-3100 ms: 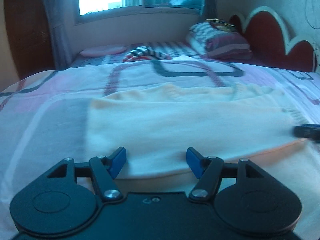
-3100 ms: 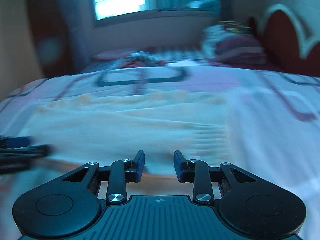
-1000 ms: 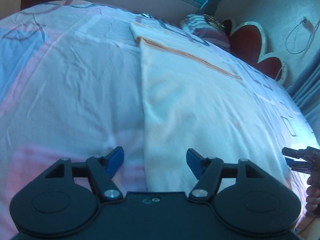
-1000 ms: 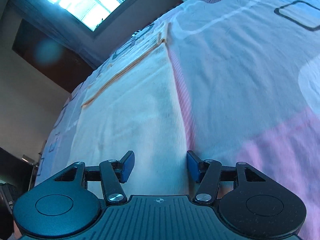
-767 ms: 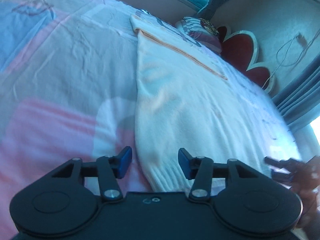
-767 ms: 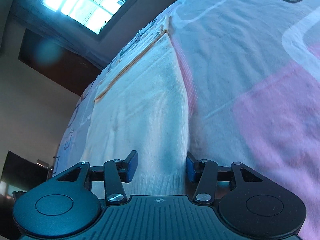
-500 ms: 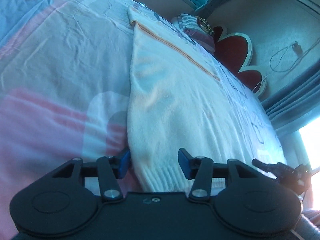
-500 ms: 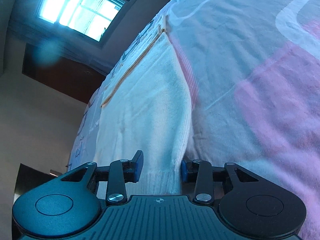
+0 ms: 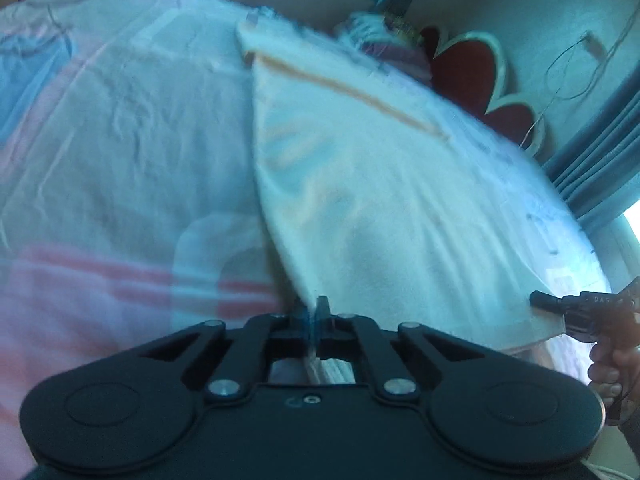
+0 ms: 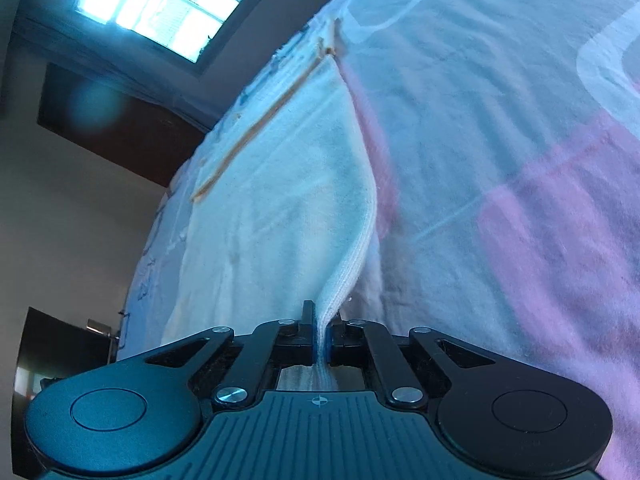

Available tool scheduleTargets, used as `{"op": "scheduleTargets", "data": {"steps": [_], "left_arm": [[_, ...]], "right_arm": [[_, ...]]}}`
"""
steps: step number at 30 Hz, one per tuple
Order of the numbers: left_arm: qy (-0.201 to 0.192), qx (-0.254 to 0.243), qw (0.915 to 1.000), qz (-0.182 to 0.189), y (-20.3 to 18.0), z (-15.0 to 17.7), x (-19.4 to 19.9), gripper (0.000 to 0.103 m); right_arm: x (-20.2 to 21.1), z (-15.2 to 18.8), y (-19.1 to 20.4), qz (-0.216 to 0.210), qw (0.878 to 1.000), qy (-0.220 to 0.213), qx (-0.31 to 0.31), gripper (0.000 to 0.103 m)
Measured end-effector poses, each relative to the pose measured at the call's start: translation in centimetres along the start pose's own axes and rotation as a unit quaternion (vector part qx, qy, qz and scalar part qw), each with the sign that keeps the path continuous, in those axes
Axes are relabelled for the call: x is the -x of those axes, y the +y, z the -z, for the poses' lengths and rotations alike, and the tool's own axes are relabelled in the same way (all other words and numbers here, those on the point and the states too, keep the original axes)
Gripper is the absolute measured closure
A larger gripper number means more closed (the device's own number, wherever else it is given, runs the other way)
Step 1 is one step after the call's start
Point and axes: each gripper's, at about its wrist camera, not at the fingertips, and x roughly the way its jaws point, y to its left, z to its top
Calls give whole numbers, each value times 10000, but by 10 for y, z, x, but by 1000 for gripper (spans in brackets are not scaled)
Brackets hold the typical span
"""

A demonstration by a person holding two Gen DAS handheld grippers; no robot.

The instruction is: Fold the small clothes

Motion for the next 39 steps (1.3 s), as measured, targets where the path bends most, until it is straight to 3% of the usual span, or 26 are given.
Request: {"op": "scheduleTargets", "data": {"steps": [2, 5, 7, 11, 15, 21, 26, 33, 39], "left_arm": [[-289, 123, 9995, 102, 2, 6, 17, 102], [-16, -107, 9991, -419, 6, 20, 2, 101], [-145, 254, 9993, -234, 16, 24, 3, 101], [-288, 672, 9973, -68, 23, 22, 11, 102], [-617, 1083, 9918, 265, 24, 7, 22, 102], [-1154, 881, 9890, 298, 3, -64, 23, 102], [-1546, 900, 9835, 265, -3, -140, -2, 102], [-1480, 1184, 9818, 155, 24, -230, -77, 102], [-1071, 1343, 9851, -79, 53, -273, -149, 102]], "right_arm": [[14, -1, 8, -217, 9994, -209, 152, 100], [9, 4, -5, 82, 9999, -84, -6, 100], [-5, 9, -18, 436, 9985, 217, -254, 100], [9, 8, -23, 6, 9978, -200, -625, 100], [17, -14, 2, -290, 9972, -528, -435, 100], [-1, -83, 51, -562, 9938, -953, 69, 100], [-33, -158, 70, -614, 9909, -1189, 160, 100], [-117, -251, 65, -458, 9934, -1041, 149, 100], [-196, -303, 20, -239, 9965, -721, -357, 100]]}}
